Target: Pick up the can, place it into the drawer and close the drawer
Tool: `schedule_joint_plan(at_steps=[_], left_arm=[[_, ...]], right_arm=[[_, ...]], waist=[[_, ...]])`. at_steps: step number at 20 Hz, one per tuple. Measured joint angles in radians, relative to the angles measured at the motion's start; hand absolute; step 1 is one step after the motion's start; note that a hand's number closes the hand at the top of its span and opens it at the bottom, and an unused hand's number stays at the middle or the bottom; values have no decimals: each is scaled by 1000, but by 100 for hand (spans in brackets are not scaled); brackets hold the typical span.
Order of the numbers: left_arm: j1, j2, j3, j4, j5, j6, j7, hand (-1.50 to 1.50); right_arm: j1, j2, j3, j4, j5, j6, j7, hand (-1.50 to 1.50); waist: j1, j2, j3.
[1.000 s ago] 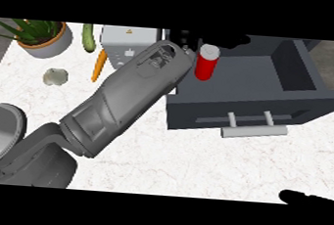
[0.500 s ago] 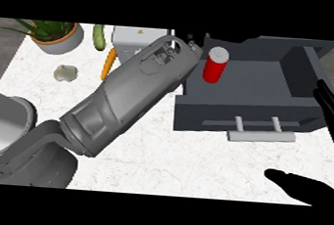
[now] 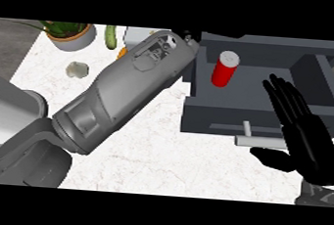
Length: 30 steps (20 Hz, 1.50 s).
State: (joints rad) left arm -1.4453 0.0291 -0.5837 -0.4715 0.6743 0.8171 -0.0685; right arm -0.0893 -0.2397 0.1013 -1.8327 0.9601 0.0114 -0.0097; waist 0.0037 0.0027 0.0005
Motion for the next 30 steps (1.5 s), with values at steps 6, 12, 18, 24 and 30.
schedule_joint_plan(at_steps=[6, 12, 18, 24, 30], left_arm=[[60, 76, -6, -100, -39, -6, 62, -150], [111, 169, -32, -258, -75, 0, 171, -150], [160, 261, -41, -376, -98, -16, 241, -150], [210, 334, -45, -474, -111, -33, 302, -150], [296, 401, -41, -583, -124, -42, 331, -150]], right_arm=[[-65, 56, -18, 234, 70, -165, -45, -150], [-172, 63, -68, 428, 105, -282, -95, -150], [-293, 60, -108, 620, 167, -379, -107, -150], [-410, 61, -153, 808, 224, -504, -110, -150], [-552, 56, -211, 1009, 245, -602, -107, -150]], waist=[[17, -5, 0], [35, -22, -16], [47, -24, -21], [55, -21, -22], [60, -12, -16]])
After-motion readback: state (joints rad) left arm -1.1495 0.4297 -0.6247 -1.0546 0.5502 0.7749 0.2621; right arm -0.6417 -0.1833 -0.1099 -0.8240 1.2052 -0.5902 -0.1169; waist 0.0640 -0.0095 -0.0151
